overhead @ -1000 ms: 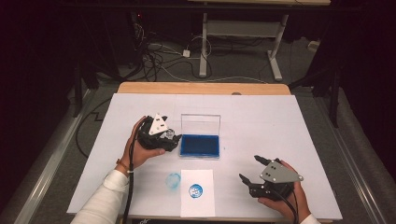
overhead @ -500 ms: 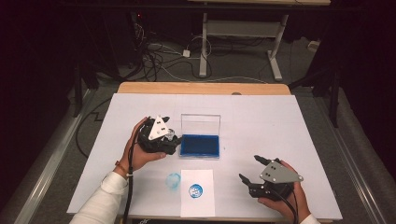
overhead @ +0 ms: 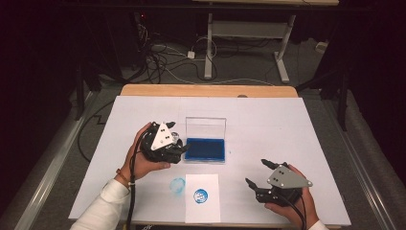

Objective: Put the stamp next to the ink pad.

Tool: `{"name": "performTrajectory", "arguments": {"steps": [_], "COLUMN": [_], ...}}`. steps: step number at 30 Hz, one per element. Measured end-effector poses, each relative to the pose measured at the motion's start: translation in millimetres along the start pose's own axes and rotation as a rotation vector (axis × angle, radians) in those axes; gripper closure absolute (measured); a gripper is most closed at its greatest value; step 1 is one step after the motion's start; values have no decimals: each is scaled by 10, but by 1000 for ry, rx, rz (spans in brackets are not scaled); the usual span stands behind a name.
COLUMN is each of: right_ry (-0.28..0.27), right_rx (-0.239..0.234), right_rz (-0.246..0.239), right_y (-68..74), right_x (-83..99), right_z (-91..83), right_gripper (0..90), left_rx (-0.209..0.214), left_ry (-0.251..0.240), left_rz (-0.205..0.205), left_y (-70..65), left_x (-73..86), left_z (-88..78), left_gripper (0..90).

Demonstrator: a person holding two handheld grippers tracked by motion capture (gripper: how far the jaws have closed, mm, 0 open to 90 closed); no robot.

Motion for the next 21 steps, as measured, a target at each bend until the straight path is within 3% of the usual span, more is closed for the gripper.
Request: {"name": "performTrajectory", "arguments": {"steps": [21], "right_ry": [-12], "right_rx": [9], "right_rz": [0], "right_y": [-2], "right_x": [-15], "right_z": [-32], "right_gripper": [248], "left_rx": [3], "left_ry": [-68], "left_rz": [55], "left_y": [-174], "left_x": [-73], "left_z": [-269], "left_gripper": [155]}}
Point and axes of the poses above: each handheld gripper's, and its own axes: z roughly forward along the jaws, x roughly out of its underside, y roughly to its left, the point moved 1 cm from there along z, roughly forward along the jaws, and after that the axes turned 2 degrees about -x, right-handed, at the moved point
